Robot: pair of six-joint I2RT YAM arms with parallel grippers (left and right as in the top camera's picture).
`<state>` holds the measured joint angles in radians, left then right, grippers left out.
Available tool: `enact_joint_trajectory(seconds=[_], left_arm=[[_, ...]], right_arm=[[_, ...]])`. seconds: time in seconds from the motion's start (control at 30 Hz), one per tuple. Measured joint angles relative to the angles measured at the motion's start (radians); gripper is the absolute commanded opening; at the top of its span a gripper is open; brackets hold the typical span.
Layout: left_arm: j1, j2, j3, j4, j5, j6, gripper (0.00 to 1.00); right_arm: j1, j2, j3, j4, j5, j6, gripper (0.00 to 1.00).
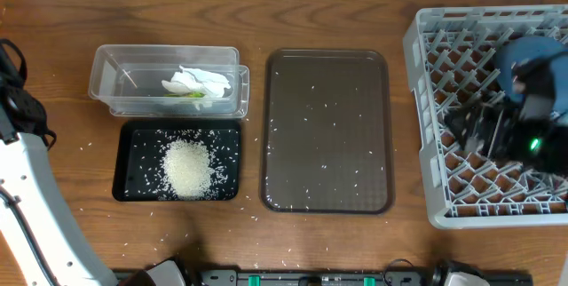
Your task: Sort waste into correct bins and load items into the dishwasher rack
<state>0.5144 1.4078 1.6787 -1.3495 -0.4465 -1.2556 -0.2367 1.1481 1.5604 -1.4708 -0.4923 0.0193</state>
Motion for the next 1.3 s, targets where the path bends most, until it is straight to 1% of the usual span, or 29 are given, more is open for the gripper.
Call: enact_joint_trajectory(seconds=[0.1,0.2,0.37,0.53,0.7,0.93,1.0,1.07,1.17,1.3], left_arm=[[0.0,0.0,0.0,0.0,0.0,0.0,0.91],[0.0,0.0,0.0,0.0,0.0,0.0,0.91],[0.0,0.0,0.0,0.0,0.0,0.0,0.91],[0.0,0.0,0.0,0.0,0.0,0.0,0.91],[0.0,0.0,0.0,0.0,0.0,0.0,0.91],[0.0,0.0,0.0,0.0,0.0,0.0,0.91],[0.0,0.0,0.0,0.0,0.0,0.0,0.91],[0.0,0.0,0.0,-0.001,0.0,0.0,0.91],[0.0,0.0,0.0,0.0,0.0,0.0,0.91],[0.0,0.0,0.0,0.0,0.0,0.0,0.91]], right_arm=[[0.0,-0.114,-0.169,0.08,0.008,0.015,0.99],[0.0,-0.192,-0.308,0.123,0.012,0.066,0.99],[0.0,-0.225,-0.443,0.129,0.015,0.168,0.99],[0.0,-0.221,-0.519,0.129,0.019,0.208,0.99],[0.0,-0.221,-0.545,0.134,0.043,0.215,0.99],[0.0,-0.221,-0.547,0.203,0.078,0.148,0.99],[0.004,-0.224,-0.555,0.248,0.076,0.127,0.99],[0.034,-0.24,-0.588,0.338,0.071,0.107,0.99],[0.085,-0.299,-0.683,0.521,0.056,0.092,0.99],[0.156,-0.425,-0.865,0.813,0.044,0.079,0.99]])
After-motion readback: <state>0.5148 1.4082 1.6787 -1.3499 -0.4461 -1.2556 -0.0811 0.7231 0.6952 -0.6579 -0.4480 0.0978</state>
